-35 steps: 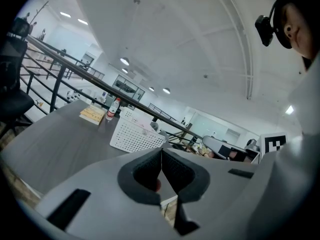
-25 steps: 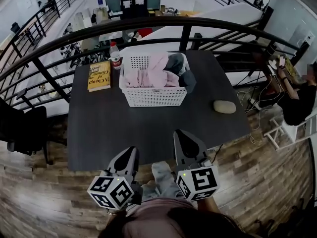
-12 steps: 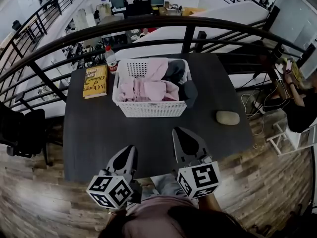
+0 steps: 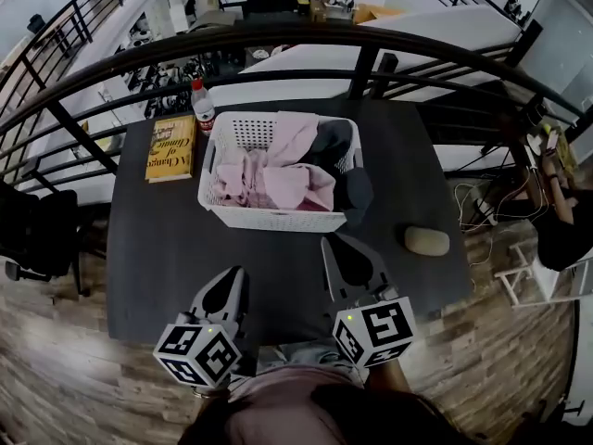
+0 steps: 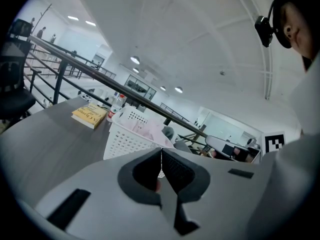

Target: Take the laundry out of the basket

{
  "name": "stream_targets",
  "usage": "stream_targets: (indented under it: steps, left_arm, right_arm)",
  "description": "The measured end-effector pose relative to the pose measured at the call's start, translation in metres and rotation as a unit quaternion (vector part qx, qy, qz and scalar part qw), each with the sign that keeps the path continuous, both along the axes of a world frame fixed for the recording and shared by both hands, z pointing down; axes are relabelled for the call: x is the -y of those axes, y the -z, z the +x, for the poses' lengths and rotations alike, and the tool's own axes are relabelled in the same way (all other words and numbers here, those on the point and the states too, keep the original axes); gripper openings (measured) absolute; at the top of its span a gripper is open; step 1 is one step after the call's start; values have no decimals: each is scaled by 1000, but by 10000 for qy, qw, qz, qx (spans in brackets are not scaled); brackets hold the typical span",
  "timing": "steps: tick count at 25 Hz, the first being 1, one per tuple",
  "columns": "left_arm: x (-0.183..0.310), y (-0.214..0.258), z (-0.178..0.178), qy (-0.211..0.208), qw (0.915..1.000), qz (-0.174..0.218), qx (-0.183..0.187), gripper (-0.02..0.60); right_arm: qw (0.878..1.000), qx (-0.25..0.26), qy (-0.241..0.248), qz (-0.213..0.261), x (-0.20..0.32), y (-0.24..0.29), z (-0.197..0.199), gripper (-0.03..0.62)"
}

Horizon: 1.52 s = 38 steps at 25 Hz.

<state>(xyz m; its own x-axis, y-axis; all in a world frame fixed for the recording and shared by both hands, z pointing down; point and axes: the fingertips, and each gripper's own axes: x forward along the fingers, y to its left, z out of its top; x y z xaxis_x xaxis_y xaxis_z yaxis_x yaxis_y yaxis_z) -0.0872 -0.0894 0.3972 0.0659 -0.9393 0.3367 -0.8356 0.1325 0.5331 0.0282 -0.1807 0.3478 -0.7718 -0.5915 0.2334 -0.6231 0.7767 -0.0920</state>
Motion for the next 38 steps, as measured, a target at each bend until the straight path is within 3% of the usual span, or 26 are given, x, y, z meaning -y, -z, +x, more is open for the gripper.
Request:
stream_targets:
  steps: [7,14,24,38]
  left_arm:
    - [20,-8,-10,283,9995,-128,-33,-3]
    - [35,-9,-27,196,9996,-202,-37,-3]
    - [44,-23,-70,-51,9993,-346,-121,-3]
    - [44,-50,-114,-200,9971,-647,-338,-3]
  right_arm:
    - [9994,-81,334,-72,33,-9,-16,17]
    - [9994,-114,317,-115,54,-12,-32,30]
    - [9983,-468,316,-152,65,-26,-64,180]
    - [9880,-1418,608,31,98,-47,-103,295]
